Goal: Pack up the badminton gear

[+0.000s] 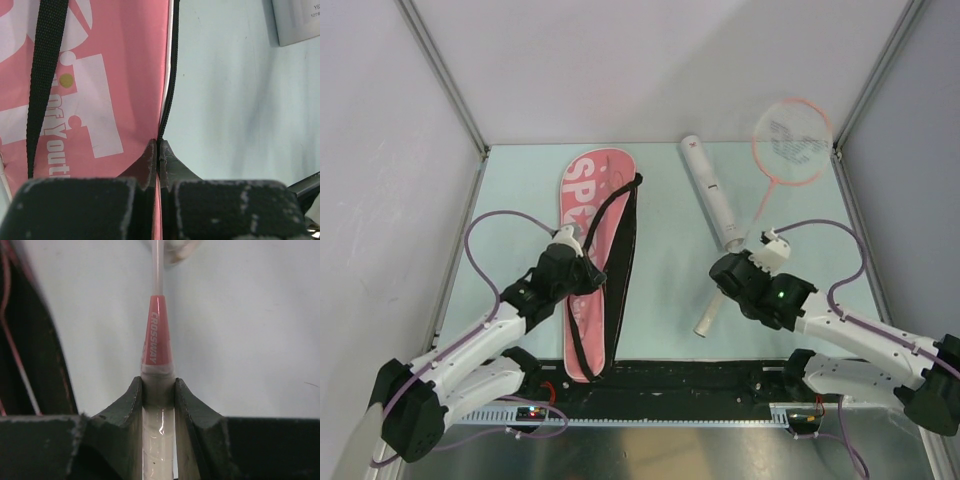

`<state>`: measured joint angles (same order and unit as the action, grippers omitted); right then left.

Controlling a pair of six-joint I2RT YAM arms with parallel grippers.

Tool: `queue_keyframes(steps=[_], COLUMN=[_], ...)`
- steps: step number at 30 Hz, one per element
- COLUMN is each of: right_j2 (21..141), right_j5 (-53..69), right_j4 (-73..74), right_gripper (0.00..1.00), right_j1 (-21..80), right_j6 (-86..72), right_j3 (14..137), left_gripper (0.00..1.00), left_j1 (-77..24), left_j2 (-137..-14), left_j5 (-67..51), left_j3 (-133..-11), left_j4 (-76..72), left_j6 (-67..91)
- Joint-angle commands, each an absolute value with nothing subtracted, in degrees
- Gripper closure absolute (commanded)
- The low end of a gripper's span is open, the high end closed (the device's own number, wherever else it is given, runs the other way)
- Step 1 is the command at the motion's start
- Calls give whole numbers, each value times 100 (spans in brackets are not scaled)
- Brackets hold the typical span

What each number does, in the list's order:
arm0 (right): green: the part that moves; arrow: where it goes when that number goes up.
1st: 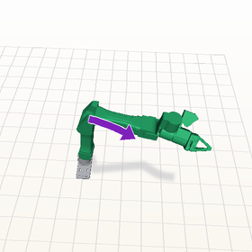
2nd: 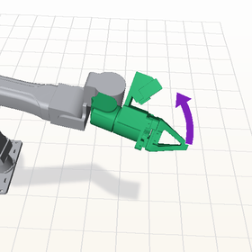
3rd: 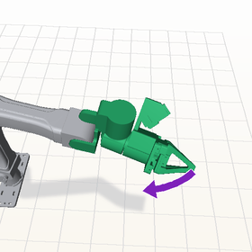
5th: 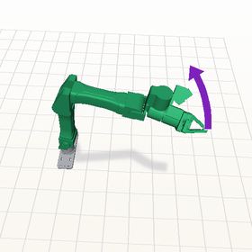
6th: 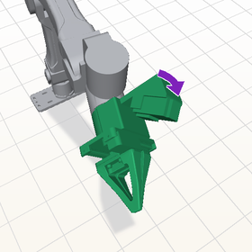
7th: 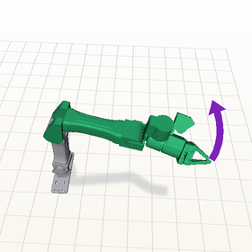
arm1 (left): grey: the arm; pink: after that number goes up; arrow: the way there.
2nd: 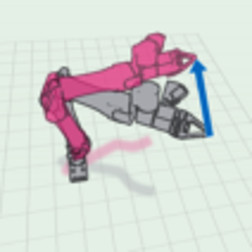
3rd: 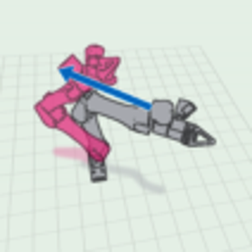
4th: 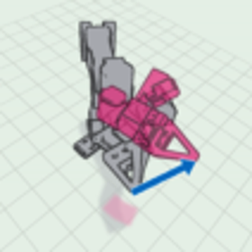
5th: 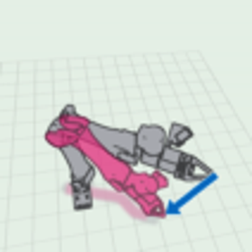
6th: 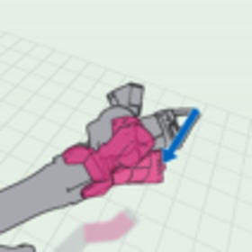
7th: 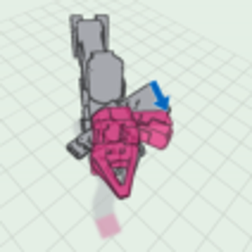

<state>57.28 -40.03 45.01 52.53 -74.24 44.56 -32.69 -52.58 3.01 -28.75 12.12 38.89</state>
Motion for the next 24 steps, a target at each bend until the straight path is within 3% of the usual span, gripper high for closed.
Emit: queue_keyframes(steps=[1, 17, 24], right_j2=[5698, 6279, 6282], right_j5=[-4190, -3761, -3800], right_j4=[3648, 3618, 4576], right_gripper=[100, 100, 100], right_j1=[5687, 8045, 9059], right_j6=[-6056, -5119, -5854], right_j3=[4890, 5010, 5010], left_gripper=[100, 100, 100], left_j1=[-3130, -3045, -3051], left_j2=[-5230, -5451, -5519], left_j5=[217, 86, 136], left_j3=[-3258, -3490, -3617], left_j4=[954, 955, 949], left_j6=[4042, 4080, 4056])
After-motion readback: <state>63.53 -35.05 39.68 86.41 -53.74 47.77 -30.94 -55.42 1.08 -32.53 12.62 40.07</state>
